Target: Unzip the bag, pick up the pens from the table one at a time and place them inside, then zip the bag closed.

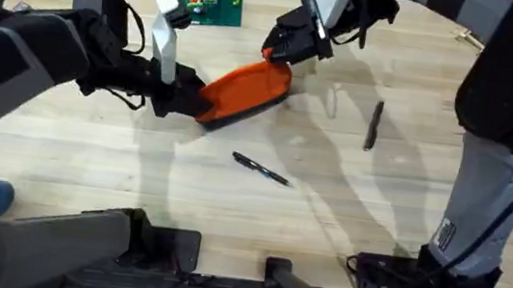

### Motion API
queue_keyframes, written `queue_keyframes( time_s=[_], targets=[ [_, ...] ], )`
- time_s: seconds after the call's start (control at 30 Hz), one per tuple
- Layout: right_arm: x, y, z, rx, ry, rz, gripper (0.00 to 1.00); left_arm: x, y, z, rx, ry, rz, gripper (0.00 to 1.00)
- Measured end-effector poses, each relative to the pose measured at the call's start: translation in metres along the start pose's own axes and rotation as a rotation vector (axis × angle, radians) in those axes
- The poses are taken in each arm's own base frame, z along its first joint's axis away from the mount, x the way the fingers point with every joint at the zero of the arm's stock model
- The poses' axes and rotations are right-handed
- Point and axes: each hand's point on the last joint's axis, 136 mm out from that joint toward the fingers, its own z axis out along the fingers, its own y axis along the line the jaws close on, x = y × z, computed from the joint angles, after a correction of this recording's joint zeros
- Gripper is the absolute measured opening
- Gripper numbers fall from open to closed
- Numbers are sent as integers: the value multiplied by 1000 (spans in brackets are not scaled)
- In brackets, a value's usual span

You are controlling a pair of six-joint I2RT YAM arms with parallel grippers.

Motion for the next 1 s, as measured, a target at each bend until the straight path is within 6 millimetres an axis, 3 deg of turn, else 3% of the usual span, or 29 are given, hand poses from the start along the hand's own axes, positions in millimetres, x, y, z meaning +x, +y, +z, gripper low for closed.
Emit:
queue_keyframes(
  time_s=[1.0],
  targets=[
    [-52, 29, 80, -146, -50, -169, 30, 0, -1, 0, 5, 1, -4, 42]
  ],
)
